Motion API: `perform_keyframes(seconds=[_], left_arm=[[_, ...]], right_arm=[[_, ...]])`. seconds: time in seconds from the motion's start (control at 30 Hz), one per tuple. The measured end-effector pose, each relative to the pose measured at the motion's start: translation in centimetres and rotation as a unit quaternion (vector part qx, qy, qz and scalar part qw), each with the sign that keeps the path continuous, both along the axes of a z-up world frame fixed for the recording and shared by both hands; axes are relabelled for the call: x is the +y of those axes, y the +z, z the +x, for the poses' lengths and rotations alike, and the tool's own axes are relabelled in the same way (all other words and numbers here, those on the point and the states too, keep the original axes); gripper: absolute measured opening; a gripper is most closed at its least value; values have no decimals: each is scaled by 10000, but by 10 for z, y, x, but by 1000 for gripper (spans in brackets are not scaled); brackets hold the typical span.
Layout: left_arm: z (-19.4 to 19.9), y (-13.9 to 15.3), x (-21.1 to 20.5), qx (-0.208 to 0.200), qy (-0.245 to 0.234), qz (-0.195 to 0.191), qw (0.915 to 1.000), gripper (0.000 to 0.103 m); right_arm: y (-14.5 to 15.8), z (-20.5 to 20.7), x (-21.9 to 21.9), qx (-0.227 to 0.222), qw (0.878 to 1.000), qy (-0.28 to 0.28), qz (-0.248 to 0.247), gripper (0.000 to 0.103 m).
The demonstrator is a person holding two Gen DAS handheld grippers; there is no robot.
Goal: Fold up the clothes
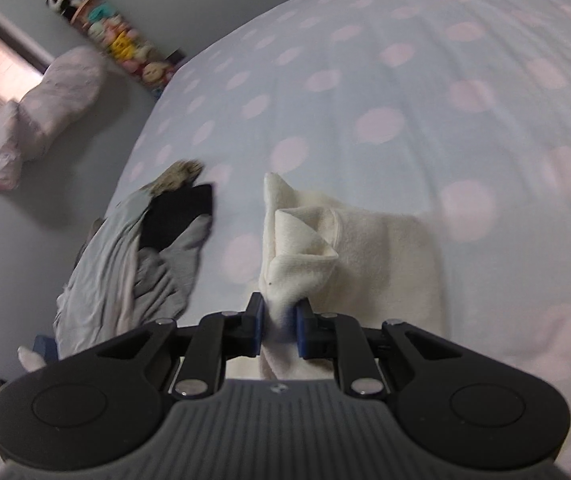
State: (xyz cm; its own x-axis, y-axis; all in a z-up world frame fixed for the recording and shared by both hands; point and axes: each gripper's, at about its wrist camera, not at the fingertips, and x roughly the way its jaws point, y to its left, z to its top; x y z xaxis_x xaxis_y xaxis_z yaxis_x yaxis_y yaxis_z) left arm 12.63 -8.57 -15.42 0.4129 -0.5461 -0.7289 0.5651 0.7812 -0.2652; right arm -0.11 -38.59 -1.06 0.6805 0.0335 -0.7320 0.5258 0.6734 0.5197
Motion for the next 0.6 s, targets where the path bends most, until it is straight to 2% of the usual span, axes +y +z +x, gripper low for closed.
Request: perform_keyframes(seconds=[0.23,0.37,0.6], left_arm=[[5,-1,5,30,83,-2,10000,84],[6,-2,5,48,84,26,10000,84],[6,-4,2,73,39,100,9999,84]], right_arm=[[-50,49,51,378,9986,359,25,18],[-78,67,66,569,9977,357,60,18],[-109,86,79,873,9950,474,121,18]])
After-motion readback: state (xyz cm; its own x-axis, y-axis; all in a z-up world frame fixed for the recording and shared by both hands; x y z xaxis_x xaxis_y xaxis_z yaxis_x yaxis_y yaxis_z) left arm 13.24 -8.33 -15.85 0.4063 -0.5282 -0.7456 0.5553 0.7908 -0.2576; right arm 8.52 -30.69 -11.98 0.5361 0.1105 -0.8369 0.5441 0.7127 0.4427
